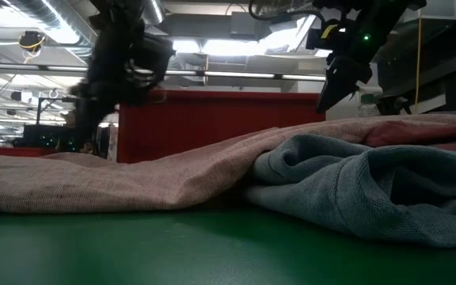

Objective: Fold Laundry from Bin
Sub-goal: Fold the pink shirt from the red laundry basket

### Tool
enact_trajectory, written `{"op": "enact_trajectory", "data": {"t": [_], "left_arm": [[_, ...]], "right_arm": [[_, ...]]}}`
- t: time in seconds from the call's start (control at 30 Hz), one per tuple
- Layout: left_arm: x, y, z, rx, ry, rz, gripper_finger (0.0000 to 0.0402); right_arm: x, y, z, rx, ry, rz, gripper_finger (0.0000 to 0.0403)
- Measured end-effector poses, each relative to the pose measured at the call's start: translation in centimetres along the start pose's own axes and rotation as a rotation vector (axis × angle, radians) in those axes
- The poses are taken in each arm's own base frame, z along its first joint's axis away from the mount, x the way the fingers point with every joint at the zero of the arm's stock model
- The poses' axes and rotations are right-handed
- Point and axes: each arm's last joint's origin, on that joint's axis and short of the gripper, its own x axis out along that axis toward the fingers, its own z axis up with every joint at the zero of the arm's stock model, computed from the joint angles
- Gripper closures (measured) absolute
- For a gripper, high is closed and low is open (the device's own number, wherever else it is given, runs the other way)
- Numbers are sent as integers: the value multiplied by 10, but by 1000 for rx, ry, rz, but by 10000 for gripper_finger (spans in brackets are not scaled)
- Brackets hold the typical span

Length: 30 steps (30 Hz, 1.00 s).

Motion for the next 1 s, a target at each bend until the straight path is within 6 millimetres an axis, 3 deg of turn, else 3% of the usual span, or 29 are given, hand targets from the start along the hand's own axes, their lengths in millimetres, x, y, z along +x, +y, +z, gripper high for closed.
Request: {"op": "enact_trajectory", "data": {"t": [0.33,0.7,0.8,0.93,1.0], "left_arm": [[39,-10,-33,23,188,24,273],[77,-7,-36,-3,100,27,269],[78,-3,-38,-6,113,80,299],[67,4,-39,0,109,234,380],[58,6,-38,-6,85,317,392]], "right_arm": [[0,4,0,1,-3,124,212],[0,4,3,12,-28,130,212],[0,4,3,12,-28,130,212],[0,4,3,12,-28,130,212],[0,4,3,12,-28,130,212]]}}
